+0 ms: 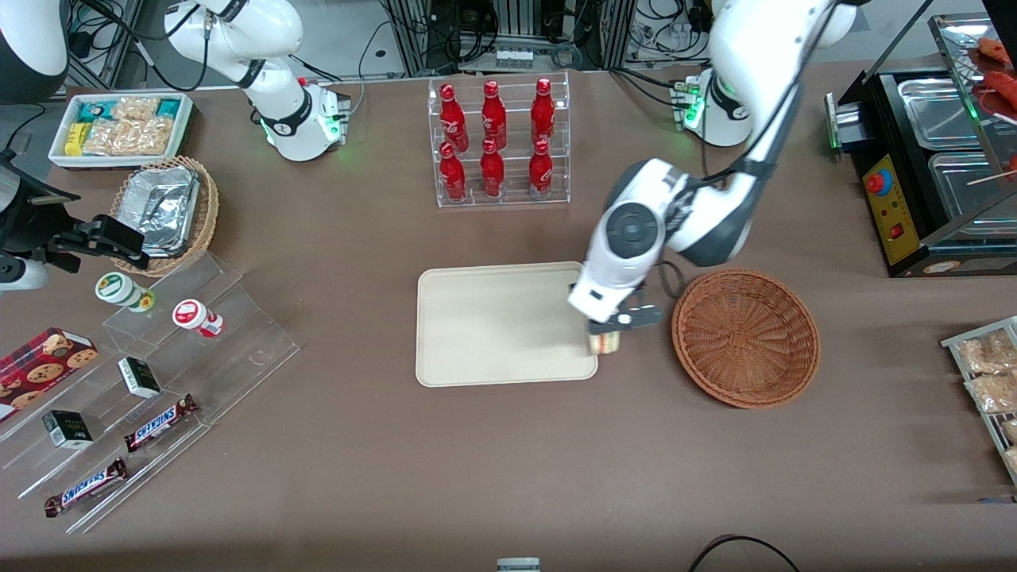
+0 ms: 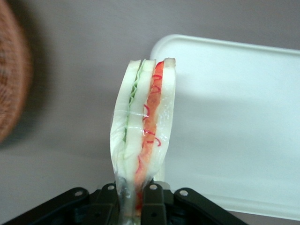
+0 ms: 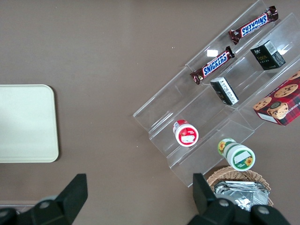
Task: Place sandwich from basket to tray
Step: 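Lift the sandwich and carry it over the cream tray, then lower the sandwich onto the tray and open the left gripper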
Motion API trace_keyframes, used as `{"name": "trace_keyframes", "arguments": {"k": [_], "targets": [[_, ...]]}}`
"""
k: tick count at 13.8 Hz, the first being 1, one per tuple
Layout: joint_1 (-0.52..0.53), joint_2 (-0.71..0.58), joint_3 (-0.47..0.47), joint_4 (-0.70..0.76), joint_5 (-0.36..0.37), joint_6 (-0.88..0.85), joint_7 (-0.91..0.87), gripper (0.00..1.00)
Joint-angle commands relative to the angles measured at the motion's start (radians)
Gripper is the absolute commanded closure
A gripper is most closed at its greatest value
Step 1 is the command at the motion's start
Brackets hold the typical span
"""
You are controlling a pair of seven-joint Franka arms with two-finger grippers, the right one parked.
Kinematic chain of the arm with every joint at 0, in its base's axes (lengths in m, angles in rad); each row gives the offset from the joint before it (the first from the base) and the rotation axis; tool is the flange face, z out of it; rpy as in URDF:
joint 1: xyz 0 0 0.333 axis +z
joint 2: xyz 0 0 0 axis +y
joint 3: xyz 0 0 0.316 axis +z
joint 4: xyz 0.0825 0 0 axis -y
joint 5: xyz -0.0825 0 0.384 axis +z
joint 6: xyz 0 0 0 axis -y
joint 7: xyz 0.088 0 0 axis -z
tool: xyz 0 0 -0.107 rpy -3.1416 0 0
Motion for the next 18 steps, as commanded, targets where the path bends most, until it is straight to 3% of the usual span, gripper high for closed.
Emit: {"name": "trace_keyframes", "arguments": {"k": [1,10,16,17,18], "targets": [[-0.084,0.12,0.013,0.155,-0.014,-0.048,-0.044,1.0],[-0.248,0.432,0.021,0.565,-0.002,-0.186,-0.197,1.0],[-0.248,0.438,0.026,0.577,0.003,-0.183,-0.209,1.0],[-0.248,0.438,0.026,0.577,0.003,-0.181,-0.211,0.89],[-0.248,0.44,0.026,0.576,0.003,-0.18,-0.211,0.3]]}}
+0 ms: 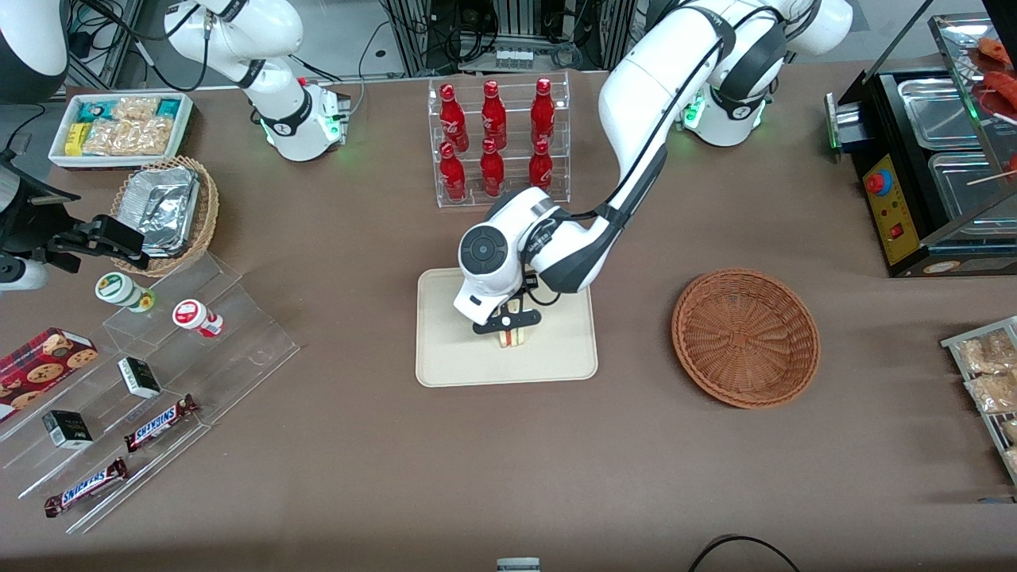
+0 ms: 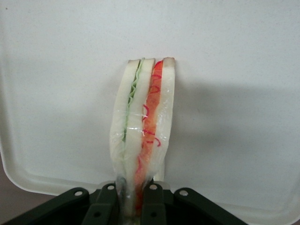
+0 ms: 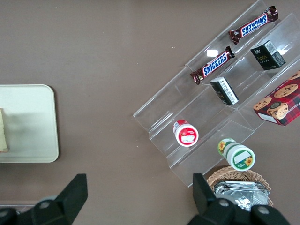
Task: Place sandwich from basket to tray
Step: 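Lower the sandwich onto the tray and open the left gripper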
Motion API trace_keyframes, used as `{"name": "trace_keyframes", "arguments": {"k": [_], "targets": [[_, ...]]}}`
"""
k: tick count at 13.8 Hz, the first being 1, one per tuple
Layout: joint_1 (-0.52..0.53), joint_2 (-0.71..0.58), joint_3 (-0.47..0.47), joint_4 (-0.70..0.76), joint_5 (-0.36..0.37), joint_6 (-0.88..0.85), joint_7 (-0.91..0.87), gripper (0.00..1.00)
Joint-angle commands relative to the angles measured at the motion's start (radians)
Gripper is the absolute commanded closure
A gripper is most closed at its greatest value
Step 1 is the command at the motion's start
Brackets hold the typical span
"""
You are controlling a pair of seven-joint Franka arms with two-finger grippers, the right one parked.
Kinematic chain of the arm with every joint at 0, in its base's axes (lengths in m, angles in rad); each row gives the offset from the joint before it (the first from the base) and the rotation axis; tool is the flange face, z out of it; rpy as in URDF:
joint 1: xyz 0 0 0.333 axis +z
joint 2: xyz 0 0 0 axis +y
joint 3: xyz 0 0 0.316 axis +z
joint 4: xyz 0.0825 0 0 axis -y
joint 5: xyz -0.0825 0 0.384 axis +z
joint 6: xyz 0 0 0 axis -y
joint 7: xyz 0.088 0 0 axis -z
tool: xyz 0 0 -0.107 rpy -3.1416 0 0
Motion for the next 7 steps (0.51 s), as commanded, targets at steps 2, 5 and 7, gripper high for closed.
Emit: {"name": "trace_keyframes", "arguments": {"k": [2,5,7], "targets": [[-0.015,0.019,0.011,0.039,0.006,-0.022,-0.022,0.0],[-0.013,0.004,0.011,0.039,0.006,-0.033,-0.019,0.0],[-0.007,-0.036,0.011,0.039,0.006,-0.068,-0.019,0.0]]}}
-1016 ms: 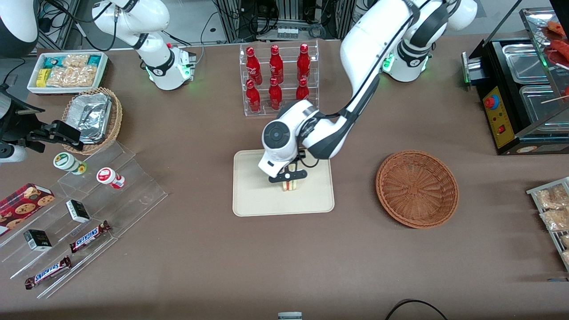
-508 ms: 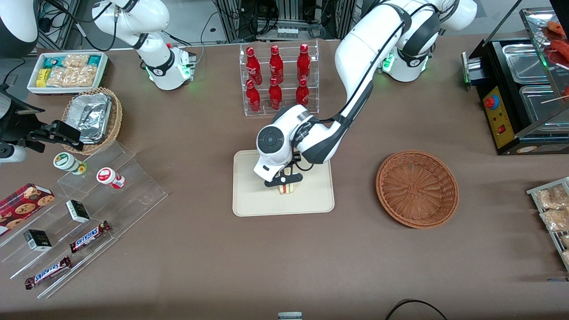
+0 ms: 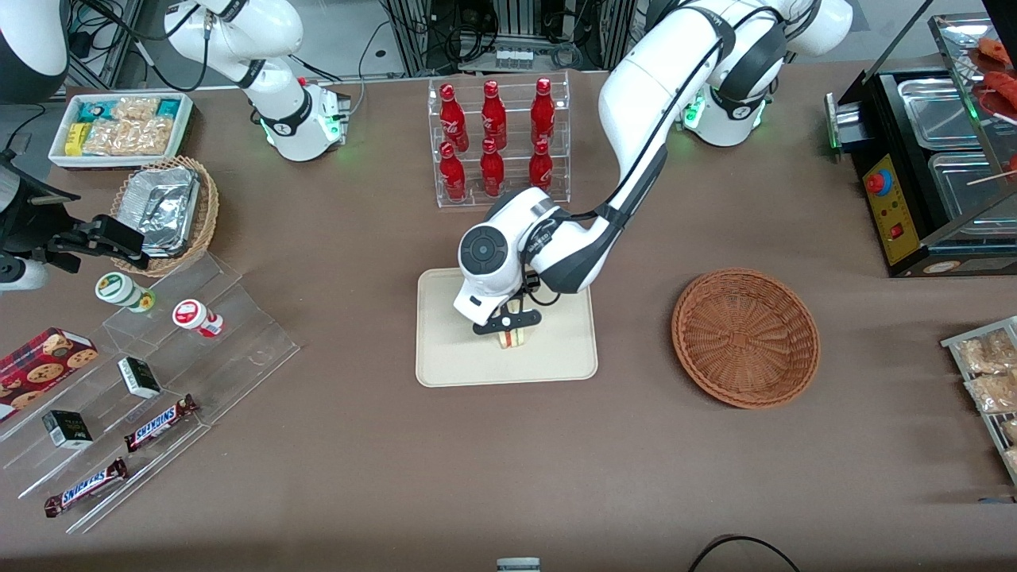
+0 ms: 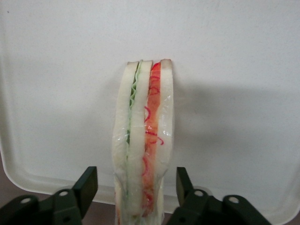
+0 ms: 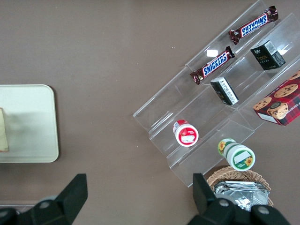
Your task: Place sandwich from basket to tray
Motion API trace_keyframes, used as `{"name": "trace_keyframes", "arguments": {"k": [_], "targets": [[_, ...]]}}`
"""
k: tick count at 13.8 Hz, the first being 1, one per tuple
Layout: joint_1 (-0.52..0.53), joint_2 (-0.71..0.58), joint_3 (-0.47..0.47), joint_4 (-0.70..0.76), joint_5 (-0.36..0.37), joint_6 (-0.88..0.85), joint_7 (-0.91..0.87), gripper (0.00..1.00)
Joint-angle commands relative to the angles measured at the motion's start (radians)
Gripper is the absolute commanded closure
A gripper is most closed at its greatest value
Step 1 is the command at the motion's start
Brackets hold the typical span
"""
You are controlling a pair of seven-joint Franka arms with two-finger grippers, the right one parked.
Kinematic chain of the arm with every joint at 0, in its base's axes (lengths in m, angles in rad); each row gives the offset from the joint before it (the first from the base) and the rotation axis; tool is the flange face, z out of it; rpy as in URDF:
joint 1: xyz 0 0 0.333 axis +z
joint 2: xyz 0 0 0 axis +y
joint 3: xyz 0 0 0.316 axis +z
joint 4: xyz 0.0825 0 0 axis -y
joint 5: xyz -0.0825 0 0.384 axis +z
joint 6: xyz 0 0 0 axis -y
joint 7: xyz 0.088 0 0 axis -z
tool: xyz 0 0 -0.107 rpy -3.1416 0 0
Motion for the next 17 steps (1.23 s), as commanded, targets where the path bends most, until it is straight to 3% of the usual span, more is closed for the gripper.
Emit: {"name": "trace_keyframes", "arguments": {"k": [1,5,7,10,13,17], "targets": [[-0.008,-0.052,0.011,0.024,0.006,-0.08,-0.017,0.0],[-0.003,-0.113,0.016,0.021,0.015,-0.116,-0.011,0.0],[-0.002,-0.153,0.052,0.013,0.081,-0.14,-0.009,0.0],[0.077,-0.187,0.053,0.009,0.078,-0.156,0.011,0.0],[0.187,-0.303,0.049,-0.124,0.02,-0.151,0.182,0.0],[0.334,-0.476,0.049,-0.319,0.003,-0.157,0.466,0.0]]}}
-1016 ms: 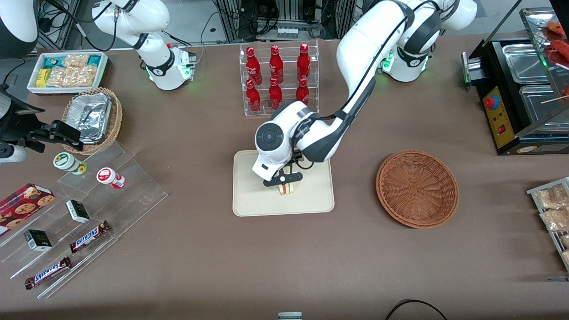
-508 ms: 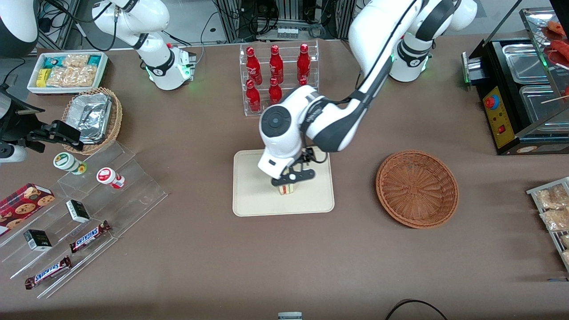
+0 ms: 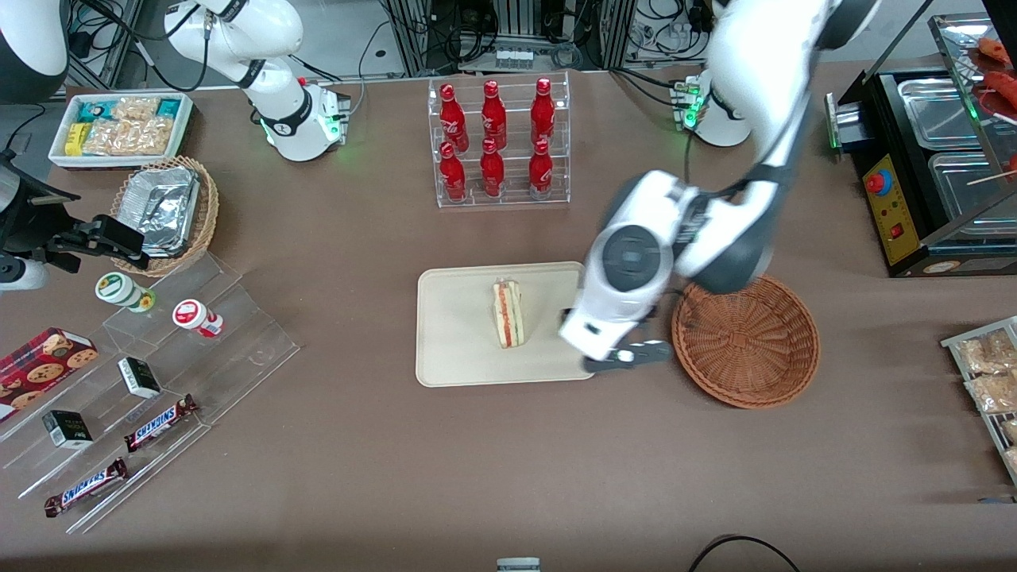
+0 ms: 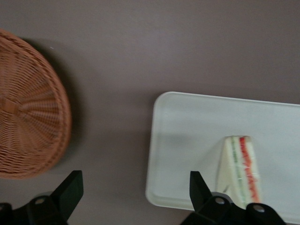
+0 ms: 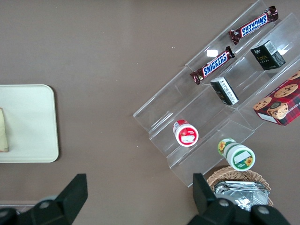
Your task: Place sandwich from basket to tray
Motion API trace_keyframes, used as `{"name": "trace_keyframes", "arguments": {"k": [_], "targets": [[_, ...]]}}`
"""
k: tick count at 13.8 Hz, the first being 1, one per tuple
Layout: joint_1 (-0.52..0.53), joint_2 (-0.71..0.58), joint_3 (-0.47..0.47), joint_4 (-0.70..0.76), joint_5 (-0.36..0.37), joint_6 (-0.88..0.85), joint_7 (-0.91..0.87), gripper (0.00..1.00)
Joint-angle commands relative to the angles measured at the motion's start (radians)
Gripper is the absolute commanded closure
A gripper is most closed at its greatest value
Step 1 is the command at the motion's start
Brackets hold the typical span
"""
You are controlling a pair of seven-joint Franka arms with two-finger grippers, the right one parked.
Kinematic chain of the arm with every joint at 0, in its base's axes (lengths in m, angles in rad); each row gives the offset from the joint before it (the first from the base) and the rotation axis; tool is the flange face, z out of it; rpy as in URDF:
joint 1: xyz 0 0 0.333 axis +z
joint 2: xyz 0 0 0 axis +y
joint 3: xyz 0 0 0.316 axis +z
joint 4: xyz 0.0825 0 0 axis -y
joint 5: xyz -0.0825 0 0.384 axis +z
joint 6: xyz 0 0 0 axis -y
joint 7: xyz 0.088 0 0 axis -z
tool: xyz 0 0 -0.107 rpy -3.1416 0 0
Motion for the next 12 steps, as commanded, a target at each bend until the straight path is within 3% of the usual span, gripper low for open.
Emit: {"name": "trace_keyframes", "arguments": {"k": [1,7,9,12], "targets": [[0.082,-0.172,-0.009,-0.209,-0.027,-0.003,0.165,0.0],[0.279,-0.345,-0.015,-0.305,-0.053,-0.147,0.424,0.0],[0.398,-0.399,-0.073,-0.307,-0.057,-0.226,0.521,0.0],[0.494,-0.467,-0.119,-0.307,-0.048,-0.311,0.546,0.0]]}}
